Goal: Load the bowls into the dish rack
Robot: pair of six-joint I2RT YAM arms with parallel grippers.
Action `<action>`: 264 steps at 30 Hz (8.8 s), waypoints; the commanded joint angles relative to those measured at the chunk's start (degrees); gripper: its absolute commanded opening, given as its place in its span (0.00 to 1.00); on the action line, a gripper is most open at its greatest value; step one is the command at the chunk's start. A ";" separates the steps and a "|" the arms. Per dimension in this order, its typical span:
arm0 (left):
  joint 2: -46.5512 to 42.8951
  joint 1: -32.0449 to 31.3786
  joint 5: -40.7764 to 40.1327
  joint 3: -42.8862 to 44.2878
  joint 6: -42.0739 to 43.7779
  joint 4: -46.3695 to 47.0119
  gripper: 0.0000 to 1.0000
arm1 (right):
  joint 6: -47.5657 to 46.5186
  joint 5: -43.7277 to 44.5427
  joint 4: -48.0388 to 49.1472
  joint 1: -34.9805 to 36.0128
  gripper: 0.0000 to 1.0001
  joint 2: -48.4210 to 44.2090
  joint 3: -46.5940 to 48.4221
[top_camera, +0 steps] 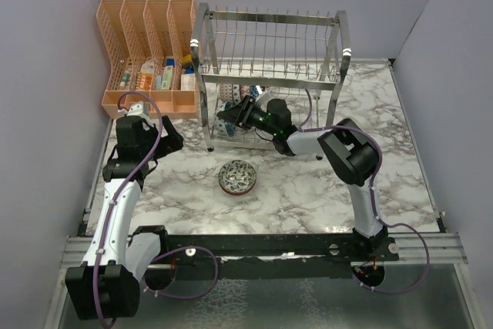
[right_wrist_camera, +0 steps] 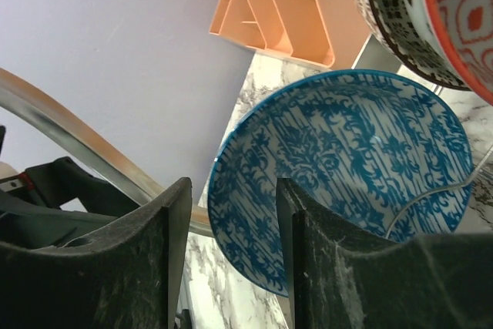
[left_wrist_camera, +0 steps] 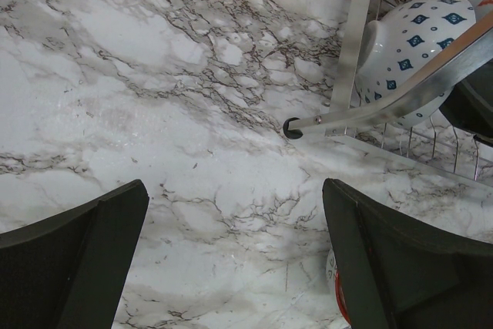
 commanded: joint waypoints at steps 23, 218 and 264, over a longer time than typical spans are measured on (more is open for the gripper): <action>-0.28 0.41 0.74 0.24 0.14 0.89 0.99 | -9.63 1.09 -6.49 -1.02 0.54 -11.16 -8.16; 0.45 1.20 1.63 0.15 0.46 0.89 0.99 | 18.00 3.65 21.77 -4.71 0.36 0.52 -10.64; -0.53 1.21 0.92 -0.03 0.13 0.78 0.99 | -21.54 11.17 -25.91 8.13 0.54 -36.96 -25.01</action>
